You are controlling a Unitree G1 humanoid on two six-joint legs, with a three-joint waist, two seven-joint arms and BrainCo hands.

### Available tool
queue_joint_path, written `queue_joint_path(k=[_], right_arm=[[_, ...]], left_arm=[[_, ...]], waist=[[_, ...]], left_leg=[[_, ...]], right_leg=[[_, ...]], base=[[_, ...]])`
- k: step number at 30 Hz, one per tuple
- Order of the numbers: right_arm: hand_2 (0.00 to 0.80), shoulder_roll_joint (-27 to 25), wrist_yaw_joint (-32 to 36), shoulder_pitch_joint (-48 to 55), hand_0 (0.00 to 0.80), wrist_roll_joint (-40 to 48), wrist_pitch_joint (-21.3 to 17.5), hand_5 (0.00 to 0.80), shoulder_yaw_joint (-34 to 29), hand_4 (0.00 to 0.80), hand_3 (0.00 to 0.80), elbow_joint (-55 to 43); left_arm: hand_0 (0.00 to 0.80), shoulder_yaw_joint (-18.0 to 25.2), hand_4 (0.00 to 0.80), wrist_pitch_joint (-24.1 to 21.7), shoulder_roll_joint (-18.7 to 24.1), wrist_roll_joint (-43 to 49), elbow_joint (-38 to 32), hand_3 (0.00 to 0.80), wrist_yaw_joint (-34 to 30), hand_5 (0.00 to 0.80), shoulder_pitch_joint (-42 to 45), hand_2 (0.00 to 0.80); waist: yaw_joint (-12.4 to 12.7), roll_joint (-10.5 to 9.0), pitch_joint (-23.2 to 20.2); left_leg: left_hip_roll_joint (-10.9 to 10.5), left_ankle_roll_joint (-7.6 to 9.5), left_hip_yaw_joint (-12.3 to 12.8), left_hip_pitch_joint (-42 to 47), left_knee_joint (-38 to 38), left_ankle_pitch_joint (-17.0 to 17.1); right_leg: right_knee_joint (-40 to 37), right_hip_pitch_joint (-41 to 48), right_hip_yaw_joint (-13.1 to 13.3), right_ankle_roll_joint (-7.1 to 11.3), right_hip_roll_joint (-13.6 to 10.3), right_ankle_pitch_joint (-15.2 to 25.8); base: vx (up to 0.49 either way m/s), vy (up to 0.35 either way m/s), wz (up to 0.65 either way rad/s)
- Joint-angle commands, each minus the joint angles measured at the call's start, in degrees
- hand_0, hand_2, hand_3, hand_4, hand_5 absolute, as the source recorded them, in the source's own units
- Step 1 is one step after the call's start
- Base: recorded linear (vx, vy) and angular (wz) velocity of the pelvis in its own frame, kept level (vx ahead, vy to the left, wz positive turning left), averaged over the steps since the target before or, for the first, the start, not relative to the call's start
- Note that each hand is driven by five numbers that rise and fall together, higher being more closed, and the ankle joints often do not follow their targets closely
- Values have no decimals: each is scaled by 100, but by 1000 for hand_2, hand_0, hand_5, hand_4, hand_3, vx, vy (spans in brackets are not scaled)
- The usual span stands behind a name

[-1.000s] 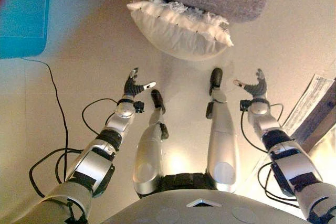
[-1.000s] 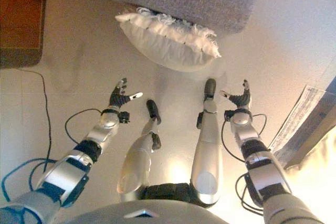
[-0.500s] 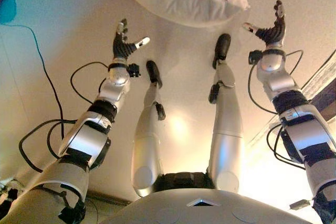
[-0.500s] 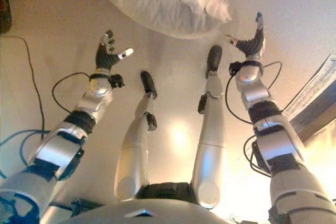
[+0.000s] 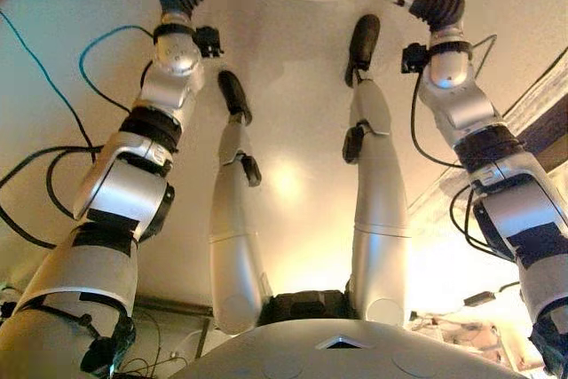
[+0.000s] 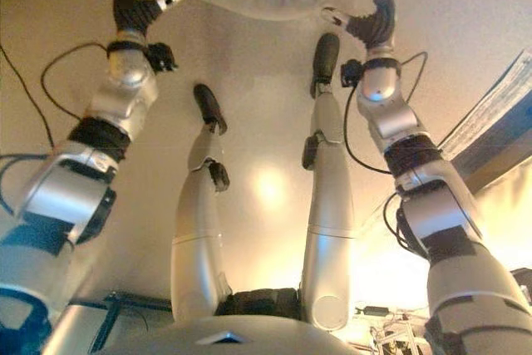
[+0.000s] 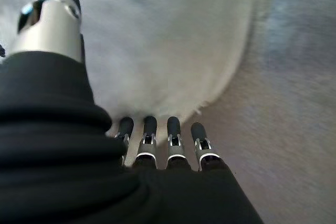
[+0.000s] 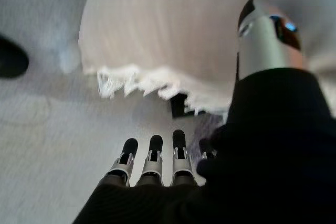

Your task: Pick up the cushion and take it to the sofa

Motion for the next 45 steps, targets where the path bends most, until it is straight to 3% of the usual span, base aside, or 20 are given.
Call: queue_joint_path(k=[1,6,7,12,13,14,15,17,18,21,22,23,33,38,45], right_arm=[[0,164,248,-315,0,217,-297,0,254,0,0,-79],[0,291,603,-735,0,464,-253,0,470,0,0,88],[0,360,904,-978,0,679,-413,0,632,0,0,64],[0,427,1311,-1127,0,987,-484,0,721,0,0,-237],[0,441,1360,-1158,0,1014,-485,0,736,0,0,-245],[0,441,1360,-1159,0,1014,-485,0,736,0,0,-245],[0,490,1458,-1239,0,1050,-416,0,756,0,0,-244],[0,521,1486,-1280,0,1057,-388,0,769,0,0,-232],[0,565,1573,-1352,0,1143,-360,0,805,0,0,-211],[0,676,1735,-1502,0,1425,-333,0,841,0,0,-132],[467,707,1830,-1551,467,1533,-343,467,850,467,467,-98],[775,740,1891,-1596,775,1606,-368,775,853,775,775,-78],[800,967,1939,-1815,800,1785,-448,800,782,800,800,-100],[800,886,1708,-1414,800,1367,-456,800,534,800,800,-502],[800,735,1239,-336,800,668,-514,800,232,800,800,-1377]], left_arm=[[0,151,0,21,408,-130,159,0,116,0,-478,0],[0,20,0,-65,435,-494,394,0,-323,0,-930,0],[0,-200,0,-121,426,-533,367,0,-909,0,-1271,0],[0,-486,0,24,314,-820,105,0,-1540,0,-1365,0],[467,-496,467,85,287,-858,84,467,-1584,467,-1353,467],[467,-496,467,85,287,-857,83,467,-1584,467,-1353,467],[631,-522,631,147,244,-905,75,631,-1612,631,-1337,631],[662,-528,662,170,226,-950,75,662,-1674,662,-1342,662],[800,-547,800,184,189,-1022,53,800,-1794,800,-1354,800],[800,-576,800,200,128,-1210,34,800,-2078,800,-1412,800],[800,-593,800,215,111,-1253,25,800,-2162,800,-1448,800],[800,-613,800,229,86,-1324,7,800,-2259,800,-1475,800],[800,-651,800,295,-121,-1951,-351,800,-2652,800,-1500,800],[800,-457,800,50,-290,-2576,-1064,800,-2954,800,-780,800],[800,-157,800,-384,-518,-2162,-1784,800,-3115,800,464,800]], waist=[[29,-244,-27],[25,-277,-27],[32,-311,-27],[48,-314,-27],[56,-319,-27],[56,-319,-27],[70,-332,-27],[77,-336,-27],[97,-347,-27],[127,-379,-27],[135,-386,-27],[144,-389,-27],[211,-394,-27],[278,-354,-27],[299,-380,-27]], left_leg=[[315,162,-475,-215,685,-336],[318,130,-512,-316,645,-285],[292,106,-553,-401,548,-238],[228,73,-593,-498,420,-160],[223,73,-607,-519,424,-157],[223,73,-607,-519,425,-157],[217,65,-636,-570,434,-148],[216,62,-646,-587,425,-143],[218,51,-663,-648,417,-135],[218,38,-716,-751,434,-122],[222,29,-732,-782,433,-124],[222,25,-746,-816,434,-119],[213,-5,-845,-1017,451,-123],[178,-38,-909,-1049,417,-117],[174,-51,-950,-826,533,-152]], right_leg=[[141,-175,346,862,-418,15],[77,-223,344,871,-388,30],[-81,-231,318,881,-360,69],[-246,-217,317,921,-291,107],[-256,-216,318,928,-288,104],[-256,-216,318,928,-288,104],[-277,-220,324,937,-274,96],[-297,-218,326,944,-270,94],[-317,-252,316,955,-275,94],[-348,-288,305,969,-279,98],[-367,-297,298,975,-284,95],[-377,-313,295,981,-291,95],[-488,-373,264,1023,-348,84],[-604,-367,266,1061,-384,125],[-589,-125,326,1056,-394,138]], base=[[-3,27,-5],[0,14,-1],[0,0,0],[12,14,2],[30,35,2],[0,0,0],[0,0,0],[0,0,0],[0,0,0],[1,-2,-1],[0,0,0],[-9,-20,3],[-1,-1,0],[-8,13,1],[-32,25,-7]])
